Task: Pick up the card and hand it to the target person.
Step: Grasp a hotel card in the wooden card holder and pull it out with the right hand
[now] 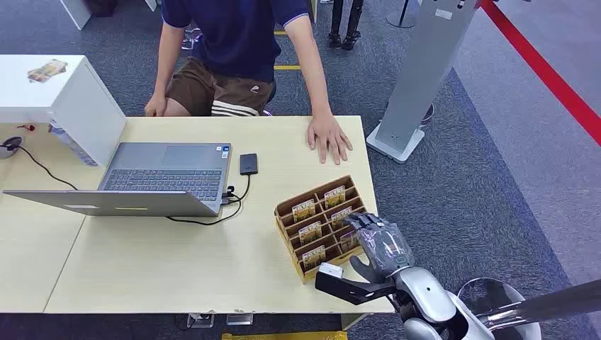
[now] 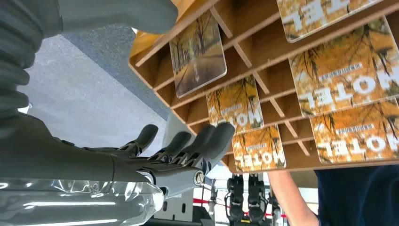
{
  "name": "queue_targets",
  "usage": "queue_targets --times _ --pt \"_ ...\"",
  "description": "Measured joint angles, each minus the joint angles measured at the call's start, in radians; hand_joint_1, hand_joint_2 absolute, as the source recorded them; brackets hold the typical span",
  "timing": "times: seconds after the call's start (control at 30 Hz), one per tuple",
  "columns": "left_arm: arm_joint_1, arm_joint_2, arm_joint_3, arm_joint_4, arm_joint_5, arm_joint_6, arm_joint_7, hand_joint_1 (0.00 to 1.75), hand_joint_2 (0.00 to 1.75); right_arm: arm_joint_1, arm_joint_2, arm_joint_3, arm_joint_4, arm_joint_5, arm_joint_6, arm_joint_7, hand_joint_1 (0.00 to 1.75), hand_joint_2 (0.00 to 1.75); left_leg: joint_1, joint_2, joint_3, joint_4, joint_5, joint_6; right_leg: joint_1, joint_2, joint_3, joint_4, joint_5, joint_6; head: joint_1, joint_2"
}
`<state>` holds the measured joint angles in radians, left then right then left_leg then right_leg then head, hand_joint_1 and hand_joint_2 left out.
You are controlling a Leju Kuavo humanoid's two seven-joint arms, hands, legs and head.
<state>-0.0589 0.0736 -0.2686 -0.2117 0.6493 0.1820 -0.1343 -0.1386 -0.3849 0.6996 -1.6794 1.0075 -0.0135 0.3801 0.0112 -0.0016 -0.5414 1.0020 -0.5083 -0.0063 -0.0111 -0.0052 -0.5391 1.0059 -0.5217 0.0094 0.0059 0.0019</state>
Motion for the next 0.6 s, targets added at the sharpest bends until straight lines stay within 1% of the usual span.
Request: queue_targets --times 0.03,0.1,0.13,0.23,0.53,0.6 --pt "0.0 0.0 0.0 0.0 0.0 0.0 0.0 0.0 0.0 0.0 0.001 0.0 0.002 0.0 -0.001 0.0 0.65 1.75 0.0 0.0 0.0 0.0 0.0 0.0 0.0 0.0 0.0 0.0 0.0 0.0 0.0 0.0" --pt "0.0 0.0 -0.001 0.0 0.0 0.0 0.001 0.0 0.0 0.002 0.002 0.0 0.007 0.0 -0.002 0.001 0.69 1.75 0.0 0.0 0.0 0.0 0.0 0.0 0.0 0.0 0.0 0.0 0.0 0.0 0.0 0.0" --pt "0.0 0.0 -0.002 0.0 0.0 0.0 0.001 0.0 0.0 0.002 0.003 0.0 0.01 0.0 -0.003 0.001 0.69 1.75 0.0 0.0 0.0 0.0 0.0 0.0 0.0 0.0 0.0 0.0 0.0 0.0 0.0 0.0" --pt "0.0 0.0 -0.007 0.0 0.0 0.0 0.001 0.0 0.0 0.003 0.006 -0.002 0.022 0.0 -0.005 0.002 0.6 1.75 0.0 0.0 0.0 0.0 0.0 0.0 0.0 0.0 0.0 0.0 0.0 0.0 0.0 0.0" --pt "0.0 0.0 -0.016 0.0 0.0 -0.004 0.001 0.0 0.0 0.004 0.005 -0.006 0.037 0.0 -0.007 0.015 0.5 1.75 0.0 0.0 0.0 0.0 0.0 0.0 0.0 0.0 0.0 0.0 0.0 0.0 0.0 0.0" --pt "0.0 0.0 -0.019 0.0 0.0 -0.004 0.001 0.0 0.0 0.004 0.005 -0.009 0.038 0.0 -0.007 0.02 0.51 1.75 0.0 0.0 0.0 0.0 0.0 0.0 0.0 0.0 0.0 0.0 0.0 0.0 0.0 0.0"
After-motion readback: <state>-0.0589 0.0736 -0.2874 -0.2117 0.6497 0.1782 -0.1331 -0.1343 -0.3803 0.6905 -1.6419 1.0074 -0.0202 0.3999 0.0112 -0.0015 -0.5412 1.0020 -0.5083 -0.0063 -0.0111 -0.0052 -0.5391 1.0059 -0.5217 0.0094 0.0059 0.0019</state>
